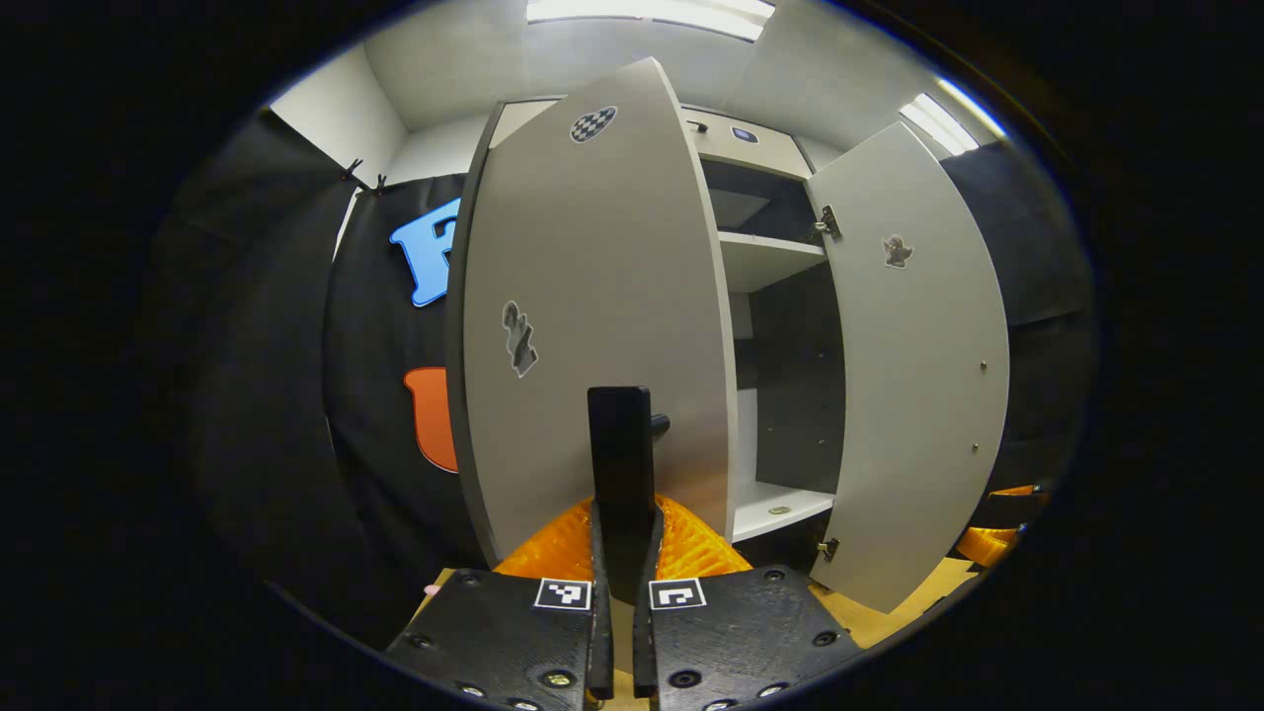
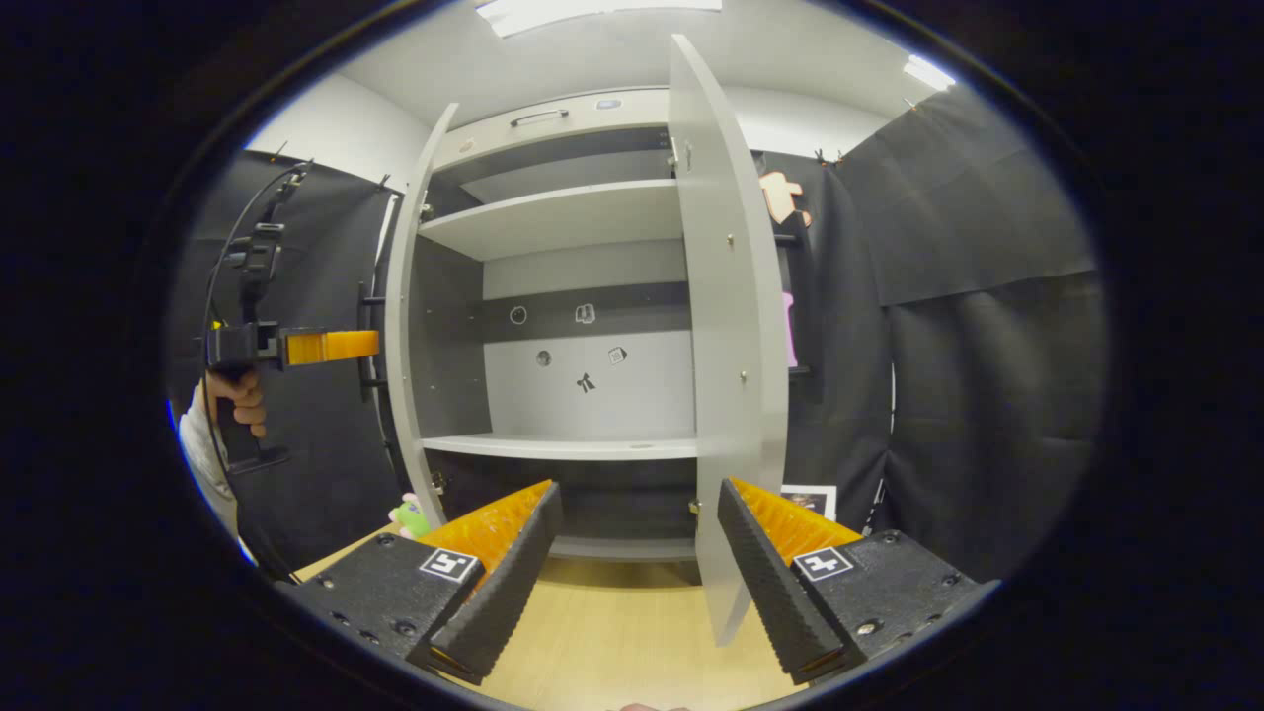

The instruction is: Open the right door of the double-door shoe cabinet with the right hand, and open the left door with the left hand.

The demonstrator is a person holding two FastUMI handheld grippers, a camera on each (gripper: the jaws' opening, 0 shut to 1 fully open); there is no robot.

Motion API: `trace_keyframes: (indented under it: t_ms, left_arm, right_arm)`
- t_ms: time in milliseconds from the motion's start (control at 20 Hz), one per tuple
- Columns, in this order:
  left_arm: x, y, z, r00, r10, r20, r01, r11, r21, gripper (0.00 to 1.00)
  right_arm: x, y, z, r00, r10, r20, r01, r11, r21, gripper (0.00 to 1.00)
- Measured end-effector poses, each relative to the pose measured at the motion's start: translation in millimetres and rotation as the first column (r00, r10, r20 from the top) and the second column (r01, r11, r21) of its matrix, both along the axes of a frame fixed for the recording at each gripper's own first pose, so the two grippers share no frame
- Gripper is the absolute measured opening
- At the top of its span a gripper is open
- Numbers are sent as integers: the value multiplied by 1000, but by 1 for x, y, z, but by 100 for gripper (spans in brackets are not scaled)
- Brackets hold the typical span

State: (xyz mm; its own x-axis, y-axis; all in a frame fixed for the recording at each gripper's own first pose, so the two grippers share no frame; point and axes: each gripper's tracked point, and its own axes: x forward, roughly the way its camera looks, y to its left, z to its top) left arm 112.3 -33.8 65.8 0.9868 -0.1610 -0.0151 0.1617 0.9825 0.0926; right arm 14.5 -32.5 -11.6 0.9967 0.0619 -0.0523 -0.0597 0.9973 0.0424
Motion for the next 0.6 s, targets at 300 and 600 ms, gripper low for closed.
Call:
trace_keyframes:
  t_ms: [300, 600]
  left_arm:
    - [-18, 36, 3, 996, 85, 18, -85, 996, 7, 6]
    - [-30, 66, -4, 991, 135, 16, -135, 991, 13, 6]
  right_arm:
    - [8, 17, 1, 999, 35, 4, -35, 999, -16, 100]
    - [12, 23, -5, 999, 44, -14, -44, 999, -21, 99]
